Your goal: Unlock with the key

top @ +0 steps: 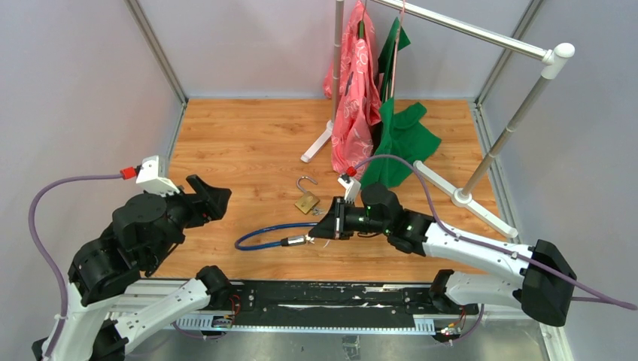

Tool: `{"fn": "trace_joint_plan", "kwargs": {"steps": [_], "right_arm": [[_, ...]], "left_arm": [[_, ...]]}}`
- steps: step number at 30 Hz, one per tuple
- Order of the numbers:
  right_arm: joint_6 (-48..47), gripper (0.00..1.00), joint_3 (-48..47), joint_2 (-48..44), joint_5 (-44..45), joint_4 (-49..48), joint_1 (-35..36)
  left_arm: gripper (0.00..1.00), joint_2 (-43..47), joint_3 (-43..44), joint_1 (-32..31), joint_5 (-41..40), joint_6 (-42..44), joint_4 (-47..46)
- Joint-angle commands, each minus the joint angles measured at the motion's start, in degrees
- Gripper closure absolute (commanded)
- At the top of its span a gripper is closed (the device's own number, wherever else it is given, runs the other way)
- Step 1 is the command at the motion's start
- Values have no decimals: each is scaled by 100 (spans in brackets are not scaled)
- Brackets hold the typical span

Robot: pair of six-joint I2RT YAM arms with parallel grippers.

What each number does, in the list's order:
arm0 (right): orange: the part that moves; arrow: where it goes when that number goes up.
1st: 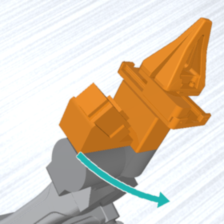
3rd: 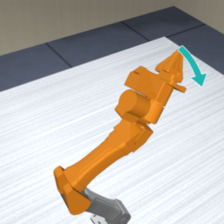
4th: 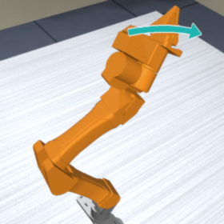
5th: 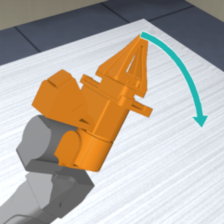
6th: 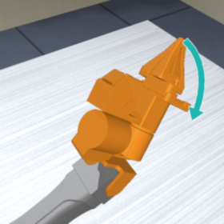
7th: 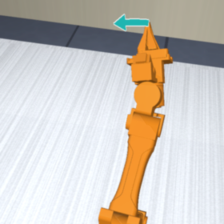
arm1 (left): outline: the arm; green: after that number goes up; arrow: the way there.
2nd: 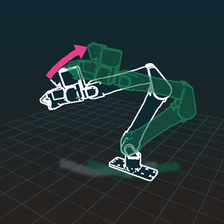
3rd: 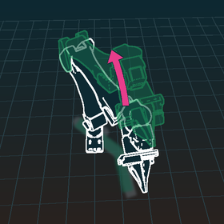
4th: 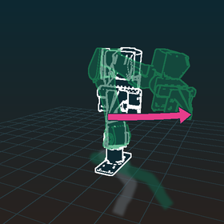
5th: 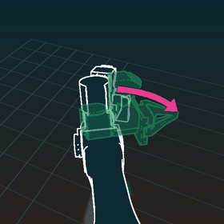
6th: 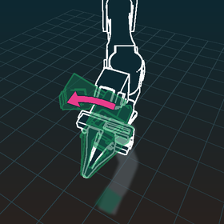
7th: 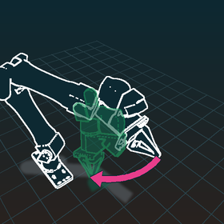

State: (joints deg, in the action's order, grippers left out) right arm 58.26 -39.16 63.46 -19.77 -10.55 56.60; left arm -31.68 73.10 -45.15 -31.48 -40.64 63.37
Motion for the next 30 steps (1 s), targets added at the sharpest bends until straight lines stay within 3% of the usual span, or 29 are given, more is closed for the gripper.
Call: {"fn": "trace_joint_plan", "kwargs": {"steps": [1, 18, 30], "right_arm": [[-449, 100, -164, -138, 74, 625, 273], [-766, 100, 635, -1103, 646, 1814, 387], [-1023, 100, 1378, -1719, 1313, 2197, 328]], "left_arm": [[16, 92, 152, -29, -59, 39, 72], [17, -243, -902, -29, 496, 192, 53], [21, -1335, -2056, -29, 475, 442, -300]]}}
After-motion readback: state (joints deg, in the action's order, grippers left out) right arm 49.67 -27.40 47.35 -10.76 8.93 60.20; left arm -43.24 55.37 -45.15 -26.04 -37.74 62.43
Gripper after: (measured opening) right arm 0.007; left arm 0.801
